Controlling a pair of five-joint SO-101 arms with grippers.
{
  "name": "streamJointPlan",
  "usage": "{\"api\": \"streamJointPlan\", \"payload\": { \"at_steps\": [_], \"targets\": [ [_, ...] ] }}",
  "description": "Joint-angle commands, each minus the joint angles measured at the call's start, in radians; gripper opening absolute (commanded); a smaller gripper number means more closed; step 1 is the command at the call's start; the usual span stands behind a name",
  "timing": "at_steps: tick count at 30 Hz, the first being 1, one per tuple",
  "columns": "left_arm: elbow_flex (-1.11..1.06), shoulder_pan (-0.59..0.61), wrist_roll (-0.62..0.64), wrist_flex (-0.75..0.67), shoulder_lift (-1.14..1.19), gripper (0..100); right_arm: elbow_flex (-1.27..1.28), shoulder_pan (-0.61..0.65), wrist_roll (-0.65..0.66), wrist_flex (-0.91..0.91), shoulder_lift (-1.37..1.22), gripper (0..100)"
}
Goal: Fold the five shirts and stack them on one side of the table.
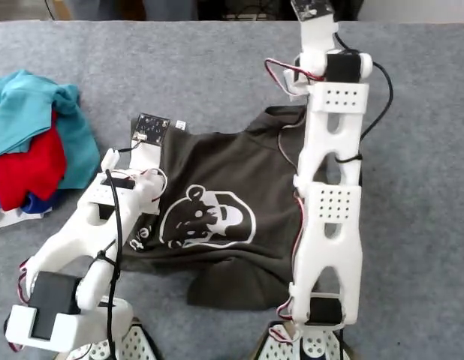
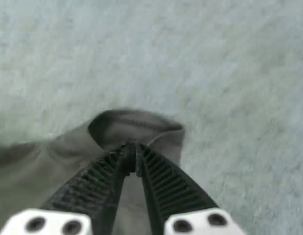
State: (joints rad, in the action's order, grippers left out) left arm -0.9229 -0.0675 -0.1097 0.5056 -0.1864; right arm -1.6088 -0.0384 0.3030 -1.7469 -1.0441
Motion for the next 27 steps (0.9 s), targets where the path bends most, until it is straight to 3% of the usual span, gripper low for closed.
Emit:
{"api": "streamJointPlan", "payload": {
  "at_steps": [1,8,13,20,27],
  "targets": [
    [0.005,0.008,0.009,-0.014,-0.003,3,0.091,-0.008,0.009,-0.025,0.120,1.5],
    [0.007,0.008,0.009,-0.014,-0.003,3,0.647,0.009,0.011,0.002,0.367,1.5],
    [0.008,0.007,0.009,-0.014,-0.003,3,0.857,0.020,-0.037,0.209,0.360,1.5],
    [0.010,0.005,0.008,-0.014,-0.002,3,0.835,0.021,-0.074,0.474,0.177,1.5],
    [0.010,0.007,0.006,-0.014,-0.002,3,0.578,0.020,-0.074,0.578,-0.010,1.5]
  ]
}}
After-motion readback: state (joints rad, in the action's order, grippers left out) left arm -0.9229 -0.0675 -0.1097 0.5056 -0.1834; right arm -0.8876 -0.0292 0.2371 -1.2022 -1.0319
